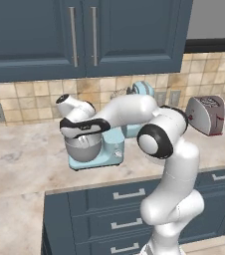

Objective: Add butter and sugar cubes to the stand mixer bowl and then turn on the stand mixer to begin making frosting.

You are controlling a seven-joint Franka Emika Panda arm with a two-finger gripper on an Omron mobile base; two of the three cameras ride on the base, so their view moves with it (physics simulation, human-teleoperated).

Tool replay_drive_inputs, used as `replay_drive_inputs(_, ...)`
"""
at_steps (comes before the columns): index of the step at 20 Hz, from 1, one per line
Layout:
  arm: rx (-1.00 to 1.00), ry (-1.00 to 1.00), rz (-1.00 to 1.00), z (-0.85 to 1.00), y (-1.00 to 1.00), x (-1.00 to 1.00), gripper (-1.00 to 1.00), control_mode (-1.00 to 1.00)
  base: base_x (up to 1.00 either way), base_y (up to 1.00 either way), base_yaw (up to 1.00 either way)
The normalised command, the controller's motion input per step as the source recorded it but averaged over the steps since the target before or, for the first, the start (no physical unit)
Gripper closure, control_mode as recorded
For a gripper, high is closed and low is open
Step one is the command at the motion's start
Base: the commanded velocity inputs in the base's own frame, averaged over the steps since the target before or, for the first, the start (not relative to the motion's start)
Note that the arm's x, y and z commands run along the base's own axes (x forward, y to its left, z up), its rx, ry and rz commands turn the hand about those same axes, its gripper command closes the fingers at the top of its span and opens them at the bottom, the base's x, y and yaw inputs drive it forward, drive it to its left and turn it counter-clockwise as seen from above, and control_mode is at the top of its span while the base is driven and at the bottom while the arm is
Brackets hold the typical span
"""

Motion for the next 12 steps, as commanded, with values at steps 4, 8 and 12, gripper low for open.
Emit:
replay_drive_inputs(4,0.00,0.00,0.11,-0.39,0.00,0.19,-1.00,-1.00,0.00,0.00,0.00)
replay_drive_inputs(8,0.00,0.00,0.09,-0.22,0.00,0.07,-1.00,-1.00,0.00,0.00,0.00)
replay_drive_inputs(12,0.00,0.00,0.07,0.09,0.00,-0.01,-1.00,-1.00,0.00,0.00,0.00)
